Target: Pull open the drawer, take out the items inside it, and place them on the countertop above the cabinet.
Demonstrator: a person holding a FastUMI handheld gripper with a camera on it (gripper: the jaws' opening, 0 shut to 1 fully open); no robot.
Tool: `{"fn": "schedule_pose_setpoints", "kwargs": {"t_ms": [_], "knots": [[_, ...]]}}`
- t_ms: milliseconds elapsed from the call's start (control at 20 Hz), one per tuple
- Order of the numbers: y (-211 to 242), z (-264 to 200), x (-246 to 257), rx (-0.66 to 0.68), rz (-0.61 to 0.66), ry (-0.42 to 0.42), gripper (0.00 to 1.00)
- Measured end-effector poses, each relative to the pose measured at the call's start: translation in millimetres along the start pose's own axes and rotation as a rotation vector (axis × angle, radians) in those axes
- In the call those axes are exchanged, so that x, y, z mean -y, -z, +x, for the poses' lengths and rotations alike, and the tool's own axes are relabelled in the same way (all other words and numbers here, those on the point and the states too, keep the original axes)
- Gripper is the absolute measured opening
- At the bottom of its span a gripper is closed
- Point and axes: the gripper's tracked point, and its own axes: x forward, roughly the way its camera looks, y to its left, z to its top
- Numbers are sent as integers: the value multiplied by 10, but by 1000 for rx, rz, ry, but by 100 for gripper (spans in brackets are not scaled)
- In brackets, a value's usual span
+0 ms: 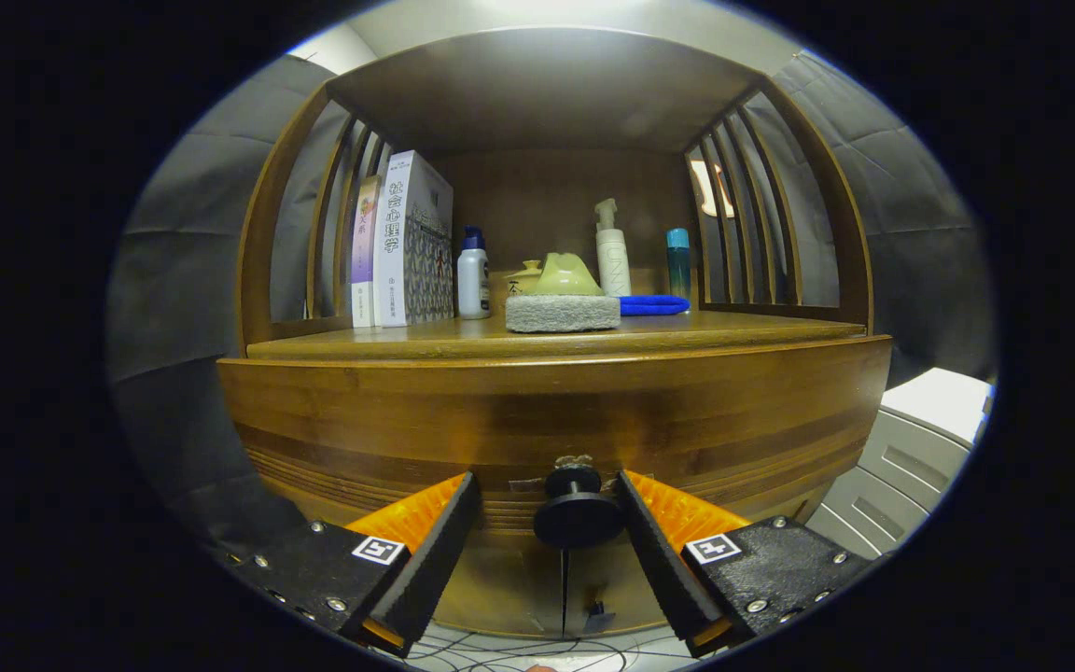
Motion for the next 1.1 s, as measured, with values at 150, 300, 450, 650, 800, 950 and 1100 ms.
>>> {"fn": "schedule_pose_setpoints", "kwargs": {"t_ms": [150,300,450,650,800,950,1100], "knots": [[4,22,-4,-4,2,-1,94],[8,-7,-6,-10,-6,0,94],[7,32,0,-8,-1,9,94],[4,-15,1,-5,4,14,95],[12,-66,1,-30,16,18,94],[-58,-94,29,-23,-22,27,94],[-197,-223,16,-19,-54,32,94]]}}
